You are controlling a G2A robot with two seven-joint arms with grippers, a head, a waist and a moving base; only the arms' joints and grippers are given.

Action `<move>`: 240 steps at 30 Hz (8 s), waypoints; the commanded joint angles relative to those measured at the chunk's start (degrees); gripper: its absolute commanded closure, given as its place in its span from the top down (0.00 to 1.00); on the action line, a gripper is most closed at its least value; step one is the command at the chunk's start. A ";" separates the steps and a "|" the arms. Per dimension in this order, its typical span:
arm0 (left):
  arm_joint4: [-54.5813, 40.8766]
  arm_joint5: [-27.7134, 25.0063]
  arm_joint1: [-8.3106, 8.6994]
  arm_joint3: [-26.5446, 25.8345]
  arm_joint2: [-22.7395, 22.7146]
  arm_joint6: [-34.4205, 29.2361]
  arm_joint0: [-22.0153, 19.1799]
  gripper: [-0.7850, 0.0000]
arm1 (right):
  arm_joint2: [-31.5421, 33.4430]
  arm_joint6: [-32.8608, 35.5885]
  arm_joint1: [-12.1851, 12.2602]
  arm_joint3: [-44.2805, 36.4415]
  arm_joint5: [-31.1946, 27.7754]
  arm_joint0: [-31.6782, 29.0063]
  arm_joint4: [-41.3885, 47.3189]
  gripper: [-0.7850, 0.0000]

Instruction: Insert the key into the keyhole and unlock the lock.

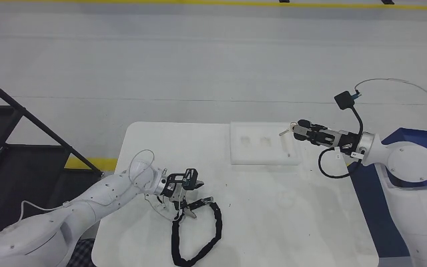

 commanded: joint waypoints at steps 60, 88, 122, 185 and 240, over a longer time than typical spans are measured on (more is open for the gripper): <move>-3.76 18.57 4.04 -13.73 -16.96 -9.04 18.39 0.00 | 0.00 0.00 0.00 0.00 0.00 0.00 0.00 0.00; -9.60 20.63 4.27 -32.10 -29.00 -1.00 17.59 0.00 | -0.49 -0.51 0.49 -14.76 17.47 -3.57 0.80 0.00; -10.35 30.24 -0.90 -30.66 -26.23 6.07 17.42 0.00 | 2.34 -4.09 1.49 -24.53 21.08 -9.23 -10.28 0.00; -1.98 57.24 -21.21 -9.38 -19.13 17.95 16.90 0.00 | -8.48 -5.56 1.44 -36.91 41.72 -10.71 -37.46 0.00; 5.30 61.35 -29.30 -1.45 -26.43 22.19 20.19 0.00 | -17.93 -1.17 -1.64 -36.91 50.03 -5.55 -46.21 0.00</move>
